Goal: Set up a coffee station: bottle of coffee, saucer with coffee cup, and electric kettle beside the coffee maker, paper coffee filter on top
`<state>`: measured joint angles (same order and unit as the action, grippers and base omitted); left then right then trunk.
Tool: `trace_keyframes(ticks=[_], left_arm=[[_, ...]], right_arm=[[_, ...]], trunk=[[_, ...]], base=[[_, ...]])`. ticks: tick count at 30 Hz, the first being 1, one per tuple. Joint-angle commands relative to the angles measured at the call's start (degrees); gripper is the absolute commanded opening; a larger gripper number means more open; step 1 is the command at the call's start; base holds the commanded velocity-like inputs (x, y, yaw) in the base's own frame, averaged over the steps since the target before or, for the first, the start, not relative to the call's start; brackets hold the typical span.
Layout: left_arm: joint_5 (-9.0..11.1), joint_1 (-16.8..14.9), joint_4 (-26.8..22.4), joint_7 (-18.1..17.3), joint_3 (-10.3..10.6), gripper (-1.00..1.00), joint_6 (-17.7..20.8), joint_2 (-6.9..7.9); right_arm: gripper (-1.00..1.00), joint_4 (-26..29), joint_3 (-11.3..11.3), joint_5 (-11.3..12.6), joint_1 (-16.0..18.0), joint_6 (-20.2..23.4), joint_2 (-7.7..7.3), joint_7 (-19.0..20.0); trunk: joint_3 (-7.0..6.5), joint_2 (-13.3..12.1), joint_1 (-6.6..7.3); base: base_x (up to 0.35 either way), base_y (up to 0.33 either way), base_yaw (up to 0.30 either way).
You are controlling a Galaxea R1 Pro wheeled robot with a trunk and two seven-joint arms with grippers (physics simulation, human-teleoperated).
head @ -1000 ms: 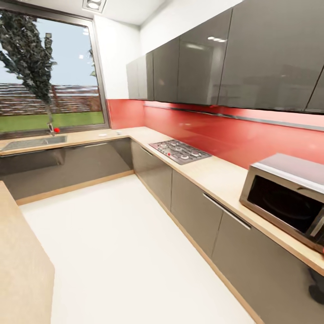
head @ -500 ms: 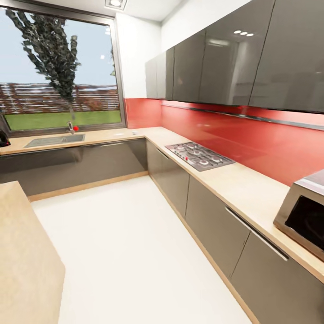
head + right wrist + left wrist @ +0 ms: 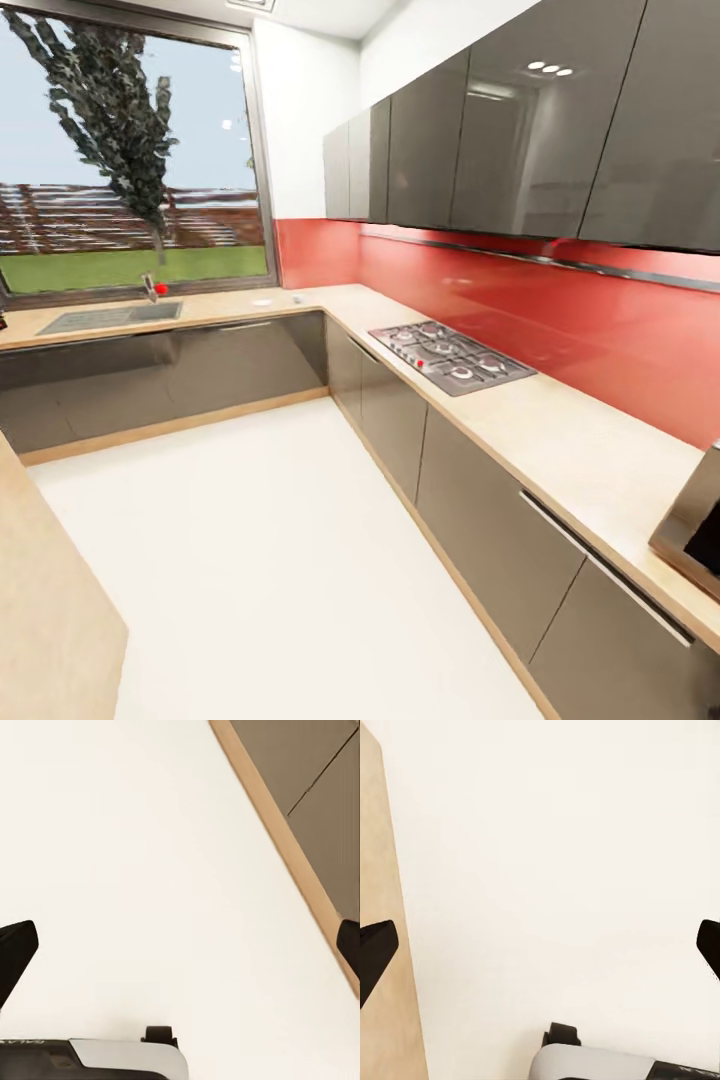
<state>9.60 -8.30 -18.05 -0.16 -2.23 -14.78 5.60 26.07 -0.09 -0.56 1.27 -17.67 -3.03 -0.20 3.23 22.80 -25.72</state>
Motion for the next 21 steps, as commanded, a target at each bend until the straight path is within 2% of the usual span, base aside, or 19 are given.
trace_keyframes(ticks=[1,12,21], left_arm=[[0.36,-0.05,0.03,-0.02,0.03,1.00,-0.16,0.01],[0.42,-0.05,0.03,-0.02,0.03,1.00,-0.16,0.37],[0.42,-0.05,0.03,-0.02,0.03,1.00,-0.16,0.38]], right_arm=[[1.00,-0.04,-0.01,-0.06,0.04,-0.17,0.00,0.00],[1.00,0.11,0.08,-0.06,0.04,-0.17,0.02,0.11],[1.00,0.12,0.17,-0.06,0.04,-0.17,0.04,0.11]], trunk=[[0.13,0.11,-0.07],[0.13,0.11,-0.07],[0.13,0.11,-0.07]], base=[[0.336,0.000,0.000],[0.336,0.000,0.011],[0.336,0.000,0.251]])
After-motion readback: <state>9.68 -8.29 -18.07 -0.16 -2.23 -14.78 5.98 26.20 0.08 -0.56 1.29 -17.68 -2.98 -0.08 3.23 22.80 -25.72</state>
